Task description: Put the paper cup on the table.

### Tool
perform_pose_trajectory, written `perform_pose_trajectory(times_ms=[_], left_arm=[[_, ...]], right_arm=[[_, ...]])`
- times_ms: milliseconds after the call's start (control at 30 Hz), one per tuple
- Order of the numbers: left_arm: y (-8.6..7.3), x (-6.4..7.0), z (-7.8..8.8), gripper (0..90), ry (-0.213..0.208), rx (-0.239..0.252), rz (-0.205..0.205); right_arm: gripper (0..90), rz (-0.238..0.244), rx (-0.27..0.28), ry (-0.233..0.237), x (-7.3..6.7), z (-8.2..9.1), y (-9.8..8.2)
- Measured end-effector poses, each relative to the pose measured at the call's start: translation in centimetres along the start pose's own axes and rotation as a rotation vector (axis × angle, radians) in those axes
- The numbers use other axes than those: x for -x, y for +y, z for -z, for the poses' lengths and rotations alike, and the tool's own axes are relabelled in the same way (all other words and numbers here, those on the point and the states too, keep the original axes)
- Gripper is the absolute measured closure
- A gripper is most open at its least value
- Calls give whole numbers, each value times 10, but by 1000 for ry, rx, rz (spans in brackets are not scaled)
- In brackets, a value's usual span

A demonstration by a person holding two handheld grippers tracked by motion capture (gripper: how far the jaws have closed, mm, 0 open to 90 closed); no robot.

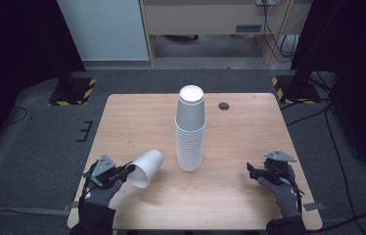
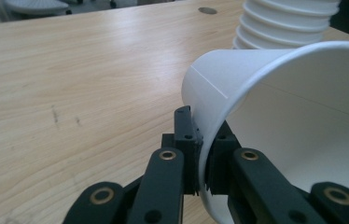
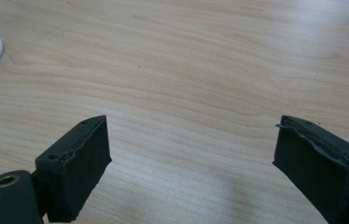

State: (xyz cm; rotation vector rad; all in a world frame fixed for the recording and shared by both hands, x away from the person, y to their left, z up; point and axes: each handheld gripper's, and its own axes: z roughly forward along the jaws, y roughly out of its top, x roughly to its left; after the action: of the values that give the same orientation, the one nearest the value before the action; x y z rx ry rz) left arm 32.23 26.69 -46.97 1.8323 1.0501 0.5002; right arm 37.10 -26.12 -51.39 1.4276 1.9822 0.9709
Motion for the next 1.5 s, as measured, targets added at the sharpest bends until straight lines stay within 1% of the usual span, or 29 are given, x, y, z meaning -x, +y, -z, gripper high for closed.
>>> perform_pose_trajectory(times_ms=[67, 100, 200, 267, 367, 500, 567, 633, 667, 733, 833, 900, 1000, 1133, 1233, 1267, 1367, 1433, 1500], left_arm=[[1, -4, -1, 851, 17, -19, 8], [2, -6, -1, 850, 25, -22, 20], [8, -13, 0, 852, 49, -27, 45], [13, -18, 1, 853, 64, -64, 47], [22, -24, 2, 851, 77, -135, 51], [32, -31, 4, 852, 102, -182, 61], [38, -35, 5, 852, 115, -215, 64], [42, -37, 5, 852, 122, -240, 62], [44, -39, 5, 852, 129, -262, 57], [48, -42, 6, 851, 139, -284, 55], [54, -47, 9, 853, 149, -337, 70], [58, -51, 11, 851, 164, -376, 62], [61, -55, 12, 852, 173, -423, 63], [65, -60, 12, 853, 185, -500, 75], [69, -64, 13, 852, 194, -572, 92], [70, -65, 13, 852, 197, -591, 90], [74, -67, 13, 852, 192, -627, 103], [76, -67, 12, 853, 187, -664, 110], [77, -68, 9, 852, 185, -711, 115]], right_arm=[[107, 4, -21, -6, 1, -2, -2], [107, 1, -30, -8, 1, -3, -2], [107, 13, -56, -14, 2, -5, -4], [107, 23, -71, -18, 1, -7, -6], [106, 33, -90, -17, 0, -10, -7], [105, 47, -114, -15, -1, -12, -9], [103, 54, -121, -17, -1, -13, -10], [101, 51, -131, -18, 0, -15, -11], [100, 51, -138, -18, 0, -16, -11], [93, 46, -145, -13, 0, -16, -12], [92, 40, -139, -5, 0, -17, -13], [92, 35, -134, 0, 1, -17, -13], [89, 15, -131, 7, 1, -18, -14], [85, 13, -124, 8, 0, -18, -15], [78, 15, -117, 9, 0, -18, -16], [75, 16, -114, 7, 0, -18, -16], [72, 16, -113, 9, 0, -19, -16], [72, 16, -110, 8, -1, -19, -17], [72, 12, -110, 8, -1, -19, -17]])
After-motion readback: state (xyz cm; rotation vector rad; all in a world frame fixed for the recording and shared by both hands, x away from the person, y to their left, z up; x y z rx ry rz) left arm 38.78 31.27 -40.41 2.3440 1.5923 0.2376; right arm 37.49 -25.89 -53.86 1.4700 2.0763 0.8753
